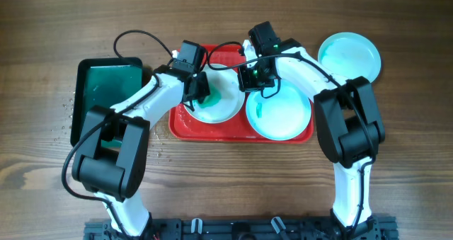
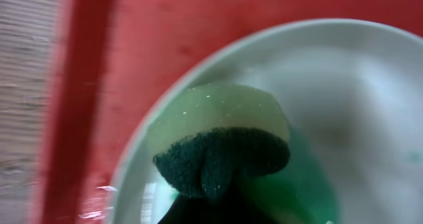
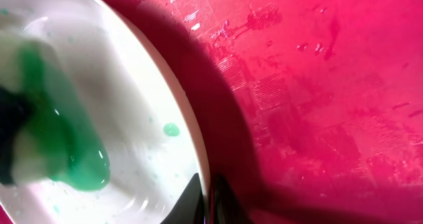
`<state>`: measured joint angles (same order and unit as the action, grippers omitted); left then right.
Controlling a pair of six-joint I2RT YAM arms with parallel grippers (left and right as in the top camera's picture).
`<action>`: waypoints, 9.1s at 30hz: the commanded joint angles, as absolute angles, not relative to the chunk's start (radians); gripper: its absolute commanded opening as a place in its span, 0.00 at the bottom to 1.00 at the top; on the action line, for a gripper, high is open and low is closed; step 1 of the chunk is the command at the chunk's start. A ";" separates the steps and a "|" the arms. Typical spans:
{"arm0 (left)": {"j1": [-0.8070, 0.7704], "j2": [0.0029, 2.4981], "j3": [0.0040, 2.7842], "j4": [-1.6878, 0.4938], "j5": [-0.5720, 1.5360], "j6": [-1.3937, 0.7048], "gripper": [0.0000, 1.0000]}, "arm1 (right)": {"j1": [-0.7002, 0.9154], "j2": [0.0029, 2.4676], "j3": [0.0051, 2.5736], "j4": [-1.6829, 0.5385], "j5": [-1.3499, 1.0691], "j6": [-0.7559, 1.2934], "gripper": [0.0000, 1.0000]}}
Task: Clean dirty plates on tray and stack at the side
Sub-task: 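Scrub the top plate with the sponge in the left gripper, then lift the top plate with the right gripper and stack it on the side plate, then grasp the last plate rim on the tray with the right gripper, then scrub the held plate with the sponge in the left gripper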
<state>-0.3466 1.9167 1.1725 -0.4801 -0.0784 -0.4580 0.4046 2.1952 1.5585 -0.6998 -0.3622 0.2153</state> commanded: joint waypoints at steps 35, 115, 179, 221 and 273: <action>-0.362 1.710 1.168 -0.651 -0.331 -0.450 0.04 | 0.406 2.188 1.559 -0.745 -0.285 0.241 0.04; 0.179 1.341 1.165 -0.799 0.104 -0.450 0.04 | -0.353 1.818 1.274 -0.417 -0.106 0.327 0.24; 0.179 1.341 1.165 -0.798 0.105 -0.450 0.04 | 0.176 1.882 1.215 -0.877 -0.056 0.158 0.38; 0.179 1.341 1.165 -0.797 0.105 -0.450 0.05 | 0.176 1.882 1.214 -0.886 -0.062 0.239 0.32; -0.309 1.726 1.165 -0.420 0.281 -0.454 0.04 | 0.324 2.034 1.175 -0.501 -0.264 0.455 0.05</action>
<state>-0.2565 1.6566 1.1679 -0.4789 0.2199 -0.4576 0.3164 1.9732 1.2018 -0.4950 -0.2703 0.4423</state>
